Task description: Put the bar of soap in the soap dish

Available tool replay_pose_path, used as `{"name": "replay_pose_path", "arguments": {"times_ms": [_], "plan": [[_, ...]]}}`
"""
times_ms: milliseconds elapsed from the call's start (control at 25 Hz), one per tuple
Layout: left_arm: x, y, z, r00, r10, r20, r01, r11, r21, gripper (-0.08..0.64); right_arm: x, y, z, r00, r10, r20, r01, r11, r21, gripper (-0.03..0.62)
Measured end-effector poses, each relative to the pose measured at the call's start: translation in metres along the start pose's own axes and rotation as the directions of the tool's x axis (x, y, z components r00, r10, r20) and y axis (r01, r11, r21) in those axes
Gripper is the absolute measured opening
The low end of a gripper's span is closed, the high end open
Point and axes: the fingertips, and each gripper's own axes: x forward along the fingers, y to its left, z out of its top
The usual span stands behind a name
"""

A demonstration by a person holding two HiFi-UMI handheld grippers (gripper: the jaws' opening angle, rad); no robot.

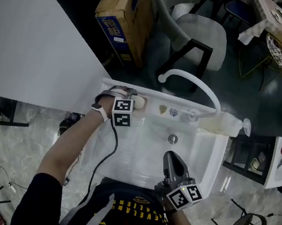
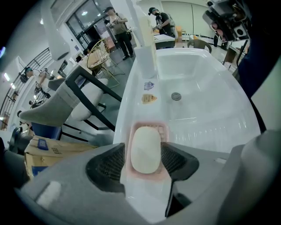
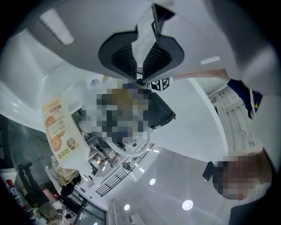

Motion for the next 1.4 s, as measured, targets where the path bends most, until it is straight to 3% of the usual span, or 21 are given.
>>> {"name": "replay_pose_path", "arguments": {"times_ms": [240,520,640,800,1000,1400], "plan": [[-0.034,0.002,0.018,0.992,0.074,0.103,-0.067,0.995,-0.071,0.264,-0.003,0.010,0.004,1.000,-0.002,0.013,0.002,1.000,-0.014,0.041],[-0.101,-0.006,0.042,0.954,0.188,0.234,-0.142,0.970,-0.199,0.261,-0.006,0.020,0.014,0.999,-0.001,0.048,0.003,0.999,-0.044,0.040],[-0.130,-0.019,0.050,0.930,0.213,0.300,-0.138,0.958,-0.253,0.259,-0.007,0.027,0.019,0.998,-0.001,0.064,0.005,0.998,-0.059,0.040],[-0.170,-0.037,0.061,0.880,0.247,0.407,-0.104,0.934,-0.341,0.258,-0.009,0.038,0.022,0.996,0.012,0.086,-0.004,0.997,-0.083,0.038],[-0.221,-0.063,0.073,0.799,0.283,0.530,-0.030,0.900,-0.435,0.256,-0.010,0.062,0.024,0.994,0.028,0.101,-0.017,0.994,-0.108,0.038],[-0.300,-0.098,0.072,0.673,0.388,0.629,-0.015,0.858,-0.513,0.253,-0.022,0.107,0.023,0.989,0.054,0.138,-0.031,0.986,-0.164,0.037]]}}
